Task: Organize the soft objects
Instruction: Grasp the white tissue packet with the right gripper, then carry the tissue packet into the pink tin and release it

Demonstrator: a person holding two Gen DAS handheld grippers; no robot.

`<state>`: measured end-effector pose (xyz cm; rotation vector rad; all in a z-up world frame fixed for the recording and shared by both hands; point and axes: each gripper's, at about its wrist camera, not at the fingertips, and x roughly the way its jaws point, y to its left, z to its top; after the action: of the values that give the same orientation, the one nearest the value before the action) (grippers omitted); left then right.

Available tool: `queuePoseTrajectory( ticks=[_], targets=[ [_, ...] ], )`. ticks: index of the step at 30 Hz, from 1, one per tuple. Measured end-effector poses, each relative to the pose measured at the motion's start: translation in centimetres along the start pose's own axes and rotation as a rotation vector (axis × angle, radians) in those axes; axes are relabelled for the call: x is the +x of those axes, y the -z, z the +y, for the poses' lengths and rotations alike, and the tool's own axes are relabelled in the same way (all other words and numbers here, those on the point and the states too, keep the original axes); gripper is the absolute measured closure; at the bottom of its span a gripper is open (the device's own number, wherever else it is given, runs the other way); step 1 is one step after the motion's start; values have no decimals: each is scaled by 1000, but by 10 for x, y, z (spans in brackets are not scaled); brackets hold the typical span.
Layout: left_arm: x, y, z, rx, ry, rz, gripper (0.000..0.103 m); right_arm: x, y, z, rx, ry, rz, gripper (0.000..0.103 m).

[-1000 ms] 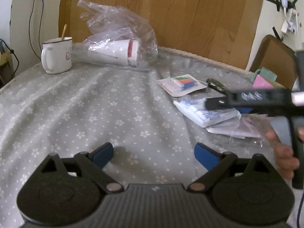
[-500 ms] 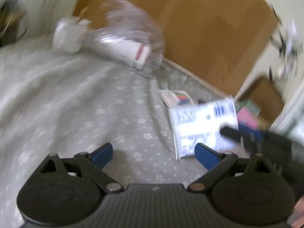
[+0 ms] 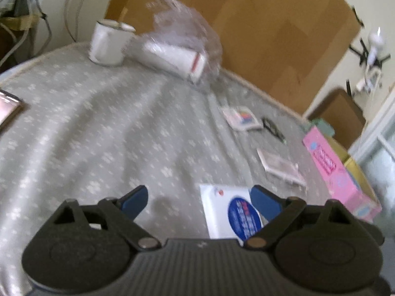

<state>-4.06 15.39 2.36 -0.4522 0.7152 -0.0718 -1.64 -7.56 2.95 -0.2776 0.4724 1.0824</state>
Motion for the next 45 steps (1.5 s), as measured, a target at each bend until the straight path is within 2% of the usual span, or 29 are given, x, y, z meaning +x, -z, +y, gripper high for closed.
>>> queuePoseTrajectory(
  ticks=[3, 7, 8, 9, 10, 11, 13, 15, 18, 24, 29, 33, 37, 40, 42, 43, 44, 45],
  targets=[
    [8, 8, -10, 43, 14, 53, 21, -5, 4, -2, 66, 51, -4, 25],
    [11, 21, -28, 128, -26, 63, 21, 2, 12, 2, 96, 42, 43, 25],
    [12, 23, -33, 144, -31, 61, 22, 6, 13, 3, 87, 40, 56, 29],
    [14, 26, -38, 156, -19, 63, 25, 10, 14, 5, 78, 38, 72, 42],
    [15, 27, -44, 160, 2, 73, 27, 17, 15, 6, 72, 38, 94, 48],
    [17, 29, -52, 170, -12, 73, 26, 24, 15, 9, 60, 45, 105, 55],
    [20, 31, -63, 182, -19, 75, 26, 26, 12, 19, 21, 56, 92, 56],
    [25, 33, -73, 186, 26, 107, 29, 21, 13, 16, 39, 76, 97, 56],
    [35, 43, -106, 247, 98, 146, 31, -5, 26, 2, 81, 108, 86, 56],
    [74, 75, -208, 471, 266, 233, 31, -79, 74, -16, 173, 308, 62, 56],
    [102, 99, -291, 617, 365, 278, 31, -140, 116, -37, 334, 495, 15, 56],
    [98, 89, -345, 697, 423, 205, 31, -175, 133, -51, 391, 612, -34, 56],
    [98, 57, -395, 743, 475, 84, 31, -207, 117, -71, 321, 742, -145, 56],
    [120, 38, -422, 769, 458, 43, 28, -219, 100, -98, 279, 814, -206, 56],
    [149, 26, -437, 764, 422, 51, 20, -222, 93, -125, 287, 826, -219, 56],
    [165, 20, -442, 758, 389, 60, 17, -222, 92, -140, 309, 820, -220, 56],
    [178, 15, -444, 746, 335, 58, 11, -222, 91, -155, 337, 812, -215, 57],
    [188, 11, -442, 728, 268, 46, 11, -217, 90, -173, 363, 810, -203, 57]
  ],
)
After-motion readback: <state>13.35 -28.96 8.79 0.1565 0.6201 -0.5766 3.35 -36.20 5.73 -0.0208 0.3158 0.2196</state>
